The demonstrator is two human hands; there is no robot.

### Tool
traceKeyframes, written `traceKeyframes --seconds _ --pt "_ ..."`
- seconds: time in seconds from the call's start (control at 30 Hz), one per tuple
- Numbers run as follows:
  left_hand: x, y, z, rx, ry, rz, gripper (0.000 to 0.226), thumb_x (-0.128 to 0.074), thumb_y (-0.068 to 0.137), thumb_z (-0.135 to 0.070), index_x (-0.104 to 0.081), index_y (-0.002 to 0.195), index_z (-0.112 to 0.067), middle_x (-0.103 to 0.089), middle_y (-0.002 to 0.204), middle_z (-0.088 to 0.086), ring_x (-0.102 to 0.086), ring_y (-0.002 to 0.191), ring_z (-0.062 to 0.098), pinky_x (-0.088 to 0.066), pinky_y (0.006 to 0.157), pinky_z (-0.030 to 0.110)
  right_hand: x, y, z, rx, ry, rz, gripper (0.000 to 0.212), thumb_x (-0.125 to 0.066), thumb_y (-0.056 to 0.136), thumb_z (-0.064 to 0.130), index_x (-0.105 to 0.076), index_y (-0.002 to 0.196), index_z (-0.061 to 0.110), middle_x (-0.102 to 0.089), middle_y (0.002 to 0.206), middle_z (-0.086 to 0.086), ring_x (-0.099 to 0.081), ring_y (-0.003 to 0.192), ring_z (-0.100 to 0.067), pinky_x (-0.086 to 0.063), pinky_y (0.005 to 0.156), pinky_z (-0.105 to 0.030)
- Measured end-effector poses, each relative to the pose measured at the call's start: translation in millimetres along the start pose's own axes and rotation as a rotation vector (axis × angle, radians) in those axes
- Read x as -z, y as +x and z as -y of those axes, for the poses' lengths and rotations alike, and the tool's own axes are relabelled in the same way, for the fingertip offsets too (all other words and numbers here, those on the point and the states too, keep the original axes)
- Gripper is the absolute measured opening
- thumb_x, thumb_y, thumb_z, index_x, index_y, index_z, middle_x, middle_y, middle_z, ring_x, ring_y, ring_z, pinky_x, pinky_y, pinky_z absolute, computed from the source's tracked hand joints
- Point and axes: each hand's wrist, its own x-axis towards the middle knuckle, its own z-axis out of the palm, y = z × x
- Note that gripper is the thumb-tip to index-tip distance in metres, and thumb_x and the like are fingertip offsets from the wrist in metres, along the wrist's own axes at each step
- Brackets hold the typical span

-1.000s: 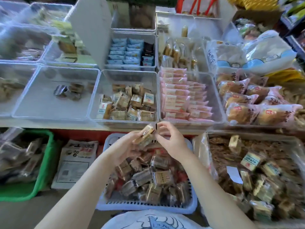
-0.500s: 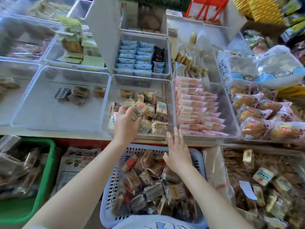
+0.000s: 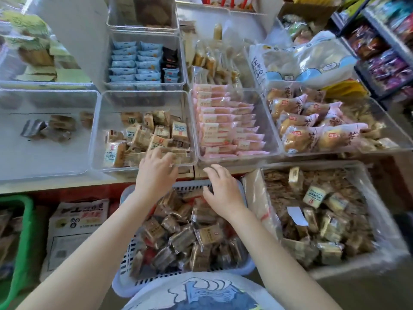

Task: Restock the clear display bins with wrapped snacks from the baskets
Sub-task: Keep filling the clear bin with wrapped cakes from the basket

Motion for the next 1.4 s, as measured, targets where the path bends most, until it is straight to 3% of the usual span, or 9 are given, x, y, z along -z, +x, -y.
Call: traceKeyframes --seconds 0.3,0.43,0.53,0.7,0.93,1.13,1.2,1.3,1.4 --pt "-75 -49 -147 -0.189 -0.085 0.556 0.027 -0.051 0.101 -0.027 -0.065 0.124 -0.027 -0.067 0.122 -0.007 -0.064 0.107 0.015 -0.051 0.083 0.028 28 -114 -163 -0.503 -0.069 -0.119 0.031 -0.054 0.096 0.028 -0.055 0.124 0.016 -0.050 0.127 -0.009 -0.048 0.119 -0.030 -0.044 0.096 -0.042" --pt "-111 -59 -191 -0.195 -0.078 0.624 0.027 -0.051 0.101 -0.024 -0.066 0.124 -0.025 -0.067 0.125 -0.006 -0.063 0.112 0.015 -0.051 0.090 0.030 40 -160 -230 -0.666 -0.037 0.249 0.041 -0.059 0.095 0.039 -0.054 0.127 0.013 -0.050 0.135 -0.011 -0.047 0.125 -0.032 -0.047 0.097 -0.043" --pt "-131 -64 -218 -0.176 -0.068 0.649 0.027 -0.051 0.101 -0.027 -0.065 0.125 -0.028 -0.066 0.127 -0.006 -0.064 0.110 0.014 -0.053 0.087 0.030 31 -181 -249 -0.572 -0.134 0.444 0.045 -0.064 0.092 0.044 -0.056 0.123 0.013 -0.044 0.131 -0.009 -0.045 0.124 -0.033 -0.047 0.093 -0.044" --pt "-151 -67 -244 -0.164 -0.042 0.698 0.027 -0.049 0.102 -0.030 -0.064 0.124 -0.030 -0.064 0.124 -0.006 -0.061 0.109 0.013 -0.047 0.080 0.024 27 -184 -255 -0.481 -0.158 0.447 0.032 -0.066 0.091 0.029 -0.055 0.116 0.011 -0.043 0.128 -0.010 -0.044 0.120 -0.033 -0.044 0.089 -0.043" --pt "-151 -64 -255 -0.162 -0.172 0.556 0.043 -0.058 0.094 -0.047 -0.051 0.135 -0.036 -0.057 0.117 -0.010 -0.060 0.101 0.008 -0.047 0.079 0.025 78 -173 -255 -0.362 0.071 0.074 0.036 -0.071 0.089 0.031 -0.035 0.095 0.028 -0.053 0.100 0.004 -0.055 0.082 -0.023 -0.038 0.059 -0.035" --pt "-122 -46 -246 0.129 -0.785 0.507 0.042 -0.062 0.089 -0.056 -0.053 0.127 -0.039 -0.066 0.118 -0.005 -0.068 0.097 0.007 -0.060 0.079 0.034 101 -131 -201 -0.116 0.064 -0.098 0.034 -0.064 0.086 0.014 -0.043 0.110 0.026 -0.049 0.109 0.003 -0.057 0.078 -0.026 -0.041 0.060 -0.036" --pt "-109 -40 -228 0.170 -0.863 0.473 0.048 -0.069 0.082 -0.058 -0.059 0.123 -0.037 -0.069 0.111 -0.003 -0.070 0.095 0.010 -0.061 0.080 0.041 94 -114 -175 -0.047 0.104 -0.110 0.038 -0.068 0.086 0.014 -0.045 0.114 0.026 -0.050 0.114 0.003 -0.060 0.085 -0.029 -0.041 0.060 -0.036" --pt "-81 -37 -190 0.224 -0.938 0.425 0.025 -0.071 0.088 -0.044 -0.068 0.110 -0.032 -0.072 0.097 -0.005 -0.069 0.079 0.005 -0.056 0.068 0.022 80 -86 -135 0.029 0.153 -0.098 0.041 -0.068 0.087 0.017 -0.046 0.120 0.029 -0.051 0.118 0.004 -0.061 0.095 -0.032 -0.049 0.065 -0.039" --pt "-58 -35 -138 0.337 -0.986 0.345 0.022 -0.072 0.085 -0.050 -0.072 0.103 -0.037 -0.073 0.101 -0.005 -0.070 0.092 0.013 -0.056 0.077 0.028 67 -54 -99 0.026 0.147 -0.056 0.061 -0.071 0.088 0.027 -0.039 0.139 0.031 -0.046 0.135 0.003 -0.054 0.113 -0.028 -0.047 0.083 -0.039"
